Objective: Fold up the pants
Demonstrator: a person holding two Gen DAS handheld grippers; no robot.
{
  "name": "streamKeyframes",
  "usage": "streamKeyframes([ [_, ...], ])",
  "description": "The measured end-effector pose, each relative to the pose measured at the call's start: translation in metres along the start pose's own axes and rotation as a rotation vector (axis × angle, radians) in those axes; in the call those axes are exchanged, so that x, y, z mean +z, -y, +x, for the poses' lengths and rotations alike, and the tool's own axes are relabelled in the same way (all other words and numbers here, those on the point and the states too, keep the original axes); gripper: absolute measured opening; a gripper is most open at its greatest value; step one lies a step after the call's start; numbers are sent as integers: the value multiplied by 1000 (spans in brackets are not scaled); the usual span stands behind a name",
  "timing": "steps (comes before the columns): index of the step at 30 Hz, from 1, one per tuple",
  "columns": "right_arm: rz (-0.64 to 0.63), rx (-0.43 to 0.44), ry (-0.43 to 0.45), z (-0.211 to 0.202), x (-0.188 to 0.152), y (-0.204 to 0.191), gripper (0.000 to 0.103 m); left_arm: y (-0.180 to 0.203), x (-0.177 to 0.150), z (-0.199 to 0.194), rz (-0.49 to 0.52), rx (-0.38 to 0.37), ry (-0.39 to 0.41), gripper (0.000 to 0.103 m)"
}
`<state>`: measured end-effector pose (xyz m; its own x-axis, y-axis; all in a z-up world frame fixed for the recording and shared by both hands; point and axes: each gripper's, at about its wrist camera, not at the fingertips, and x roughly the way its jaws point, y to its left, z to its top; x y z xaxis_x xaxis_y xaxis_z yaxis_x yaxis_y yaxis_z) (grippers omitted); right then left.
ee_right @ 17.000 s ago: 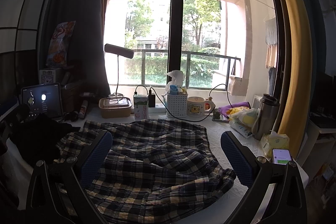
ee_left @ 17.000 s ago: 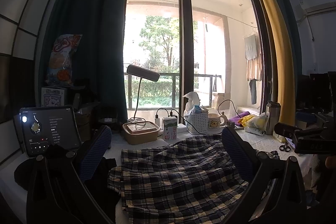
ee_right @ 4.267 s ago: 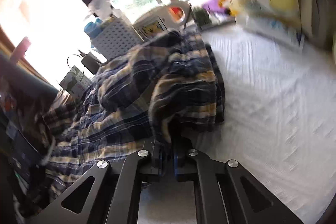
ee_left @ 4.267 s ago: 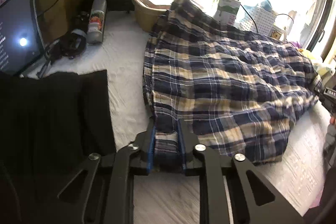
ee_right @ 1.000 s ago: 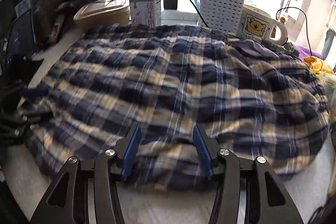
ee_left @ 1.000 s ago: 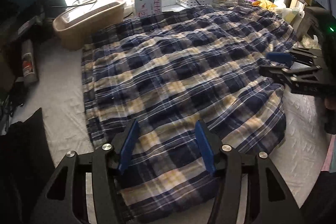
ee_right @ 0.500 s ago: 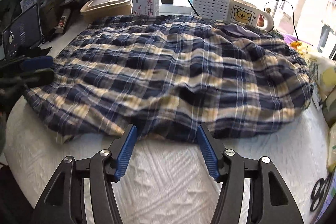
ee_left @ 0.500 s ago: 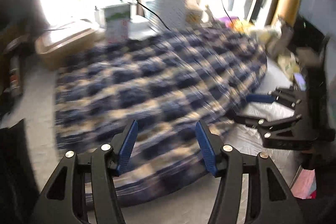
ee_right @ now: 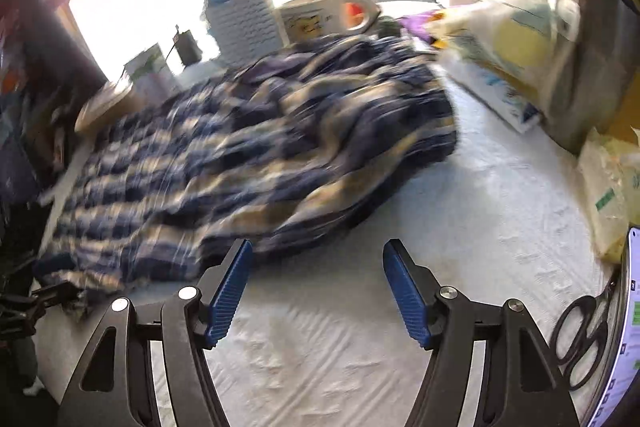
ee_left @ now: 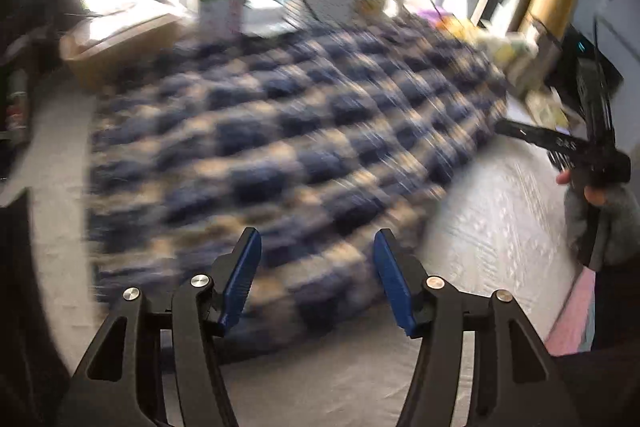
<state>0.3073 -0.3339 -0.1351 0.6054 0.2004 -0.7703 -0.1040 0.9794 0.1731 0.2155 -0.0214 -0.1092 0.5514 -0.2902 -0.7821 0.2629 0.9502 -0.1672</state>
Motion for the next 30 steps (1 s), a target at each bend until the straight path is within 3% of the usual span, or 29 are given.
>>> streamKeyframes([
  [4,117,37,40,0,10,22,99,-32,8,-16,-88,73,61,59],
  [11,235,113,51,17,28,38,99,-75,19,-21,-206,147,100,59],
  [15,302,155,69,30,42,42,99,-91,26,-16,-272,130,118,59],
  [24,440,220,85,52,68,59,98,-105,34,-11,-317,99,138,59],
  [27,522,249,81,61,70,73,68,-110,35,-12,-328,93,147,59],
  [28,547,240,78,65,70,77,54,-112,35,-12,-330,92,147,59],
  [30,567,244,82,66,70,78,47,-115,33,-13,-333,90,147,59],
])
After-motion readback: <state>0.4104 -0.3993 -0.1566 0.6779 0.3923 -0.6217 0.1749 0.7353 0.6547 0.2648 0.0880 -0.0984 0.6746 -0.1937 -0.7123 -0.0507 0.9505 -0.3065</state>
